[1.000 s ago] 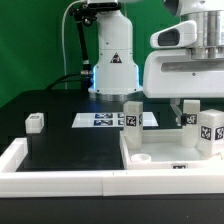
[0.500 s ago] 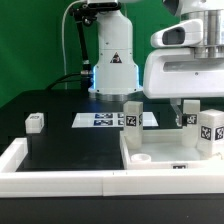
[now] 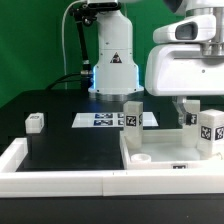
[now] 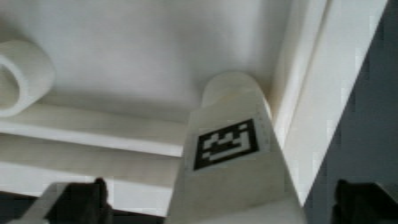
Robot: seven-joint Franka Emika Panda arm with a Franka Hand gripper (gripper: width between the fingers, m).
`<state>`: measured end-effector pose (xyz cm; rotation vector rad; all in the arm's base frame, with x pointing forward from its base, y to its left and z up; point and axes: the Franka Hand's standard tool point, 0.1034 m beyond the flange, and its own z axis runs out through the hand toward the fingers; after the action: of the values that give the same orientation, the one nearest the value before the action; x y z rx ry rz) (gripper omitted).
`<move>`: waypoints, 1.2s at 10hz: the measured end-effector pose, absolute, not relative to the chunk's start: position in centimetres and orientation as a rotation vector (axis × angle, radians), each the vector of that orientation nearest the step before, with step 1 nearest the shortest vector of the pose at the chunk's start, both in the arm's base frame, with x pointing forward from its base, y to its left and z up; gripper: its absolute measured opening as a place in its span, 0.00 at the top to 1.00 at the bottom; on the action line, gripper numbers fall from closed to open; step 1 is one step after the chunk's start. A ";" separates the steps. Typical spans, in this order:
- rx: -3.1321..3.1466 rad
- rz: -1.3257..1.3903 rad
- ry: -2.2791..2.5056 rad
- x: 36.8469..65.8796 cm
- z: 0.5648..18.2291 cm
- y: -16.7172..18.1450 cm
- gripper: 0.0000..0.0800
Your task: Assemble square table
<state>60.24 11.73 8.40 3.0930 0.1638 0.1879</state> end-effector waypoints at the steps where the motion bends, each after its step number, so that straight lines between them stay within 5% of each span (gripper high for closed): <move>1: 3.092 0.189 0.171 60.3 8.4 11.6 0.30; 2: 3.092 0.189 0.168 60.3 8.4 11.6 0.53; 3: 3.092 0.189 0.167 60.3 8.4 11.6 0.64; 12: 3.043 0.199 -0.755 59.9 8.1 12.3 0.64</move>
Offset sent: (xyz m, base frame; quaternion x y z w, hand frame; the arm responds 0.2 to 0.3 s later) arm 0.0000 0.0000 0.0000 0.0000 0.0000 0.0650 0.9979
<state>59.94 12.28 8.14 3.0433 -0.7546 0.1986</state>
